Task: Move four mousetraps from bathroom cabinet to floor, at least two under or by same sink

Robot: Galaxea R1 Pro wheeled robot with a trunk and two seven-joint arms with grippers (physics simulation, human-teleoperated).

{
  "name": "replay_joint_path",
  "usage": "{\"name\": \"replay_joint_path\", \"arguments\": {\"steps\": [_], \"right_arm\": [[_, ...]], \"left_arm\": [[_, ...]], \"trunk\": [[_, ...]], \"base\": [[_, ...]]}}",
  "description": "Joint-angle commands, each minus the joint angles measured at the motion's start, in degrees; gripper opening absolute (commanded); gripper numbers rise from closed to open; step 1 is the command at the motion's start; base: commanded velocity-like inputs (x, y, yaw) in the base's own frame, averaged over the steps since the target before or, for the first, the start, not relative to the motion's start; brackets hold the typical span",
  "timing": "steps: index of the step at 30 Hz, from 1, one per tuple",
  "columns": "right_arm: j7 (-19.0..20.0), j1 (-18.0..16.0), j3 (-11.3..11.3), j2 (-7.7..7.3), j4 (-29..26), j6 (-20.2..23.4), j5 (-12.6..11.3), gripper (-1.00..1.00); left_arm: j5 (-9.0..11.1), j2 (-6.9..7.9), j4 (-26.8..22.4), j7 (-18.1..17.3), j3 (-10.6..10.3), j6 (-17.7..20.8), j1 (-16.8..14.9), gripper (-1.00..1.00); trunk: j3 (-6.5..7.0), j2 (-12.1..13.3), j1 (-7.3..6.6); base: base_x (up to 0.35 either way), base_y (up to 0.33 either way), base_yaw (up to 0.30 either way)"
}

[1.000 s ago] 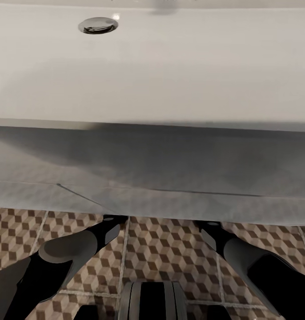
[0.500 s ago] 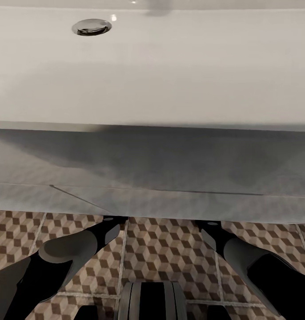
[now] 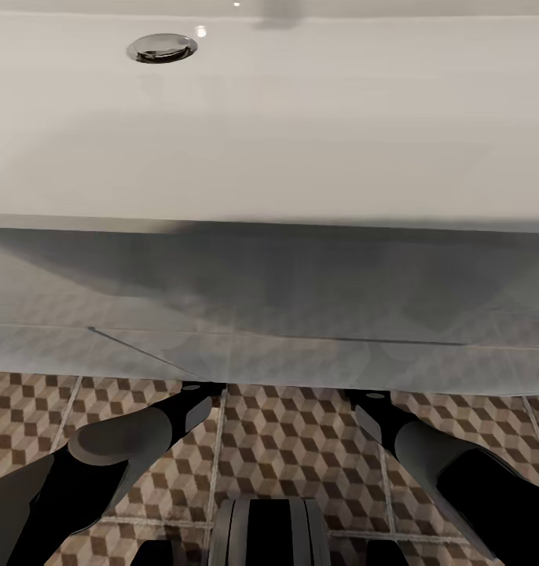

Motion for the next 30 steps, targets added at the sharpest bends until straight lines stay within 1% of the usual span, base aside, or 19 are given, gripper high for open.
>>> {"name": "replay_joint_path", "arguments": {"steps": [1,14,30], "right_arm": [[-0.26,0.0,0.51,-0.03,-0.11,0.01,-0.66,-1.0],[-0.19,0.0,0.54,-0.1,-0.17,0.5,-0.61,-1.0],[-0.09,0.0,0.54,-0.09,-0.19,-0.04,-0.56,-1.0]], "left_arm": [[0.38,-0.01,-0.19,0.47,-0.47,-0.22,-0.05,-1.0],[0.38,-0.31,-0.1,0.47,-0.47,-0.13,-0.13,-1.0],[0.38,-0.35,-0.1,0.47,-0.47,-0.13,-0.14,-1.0]], "trunk": [[-0.03,-0.01,-0.01],[-0.03,-0.01,-0.01],[-0.15,-0.01,-0.01]], "base": [[0.0,0.0,0.0],[0.0,0.0,0.0],[0.0,0.0,0.0]]}}
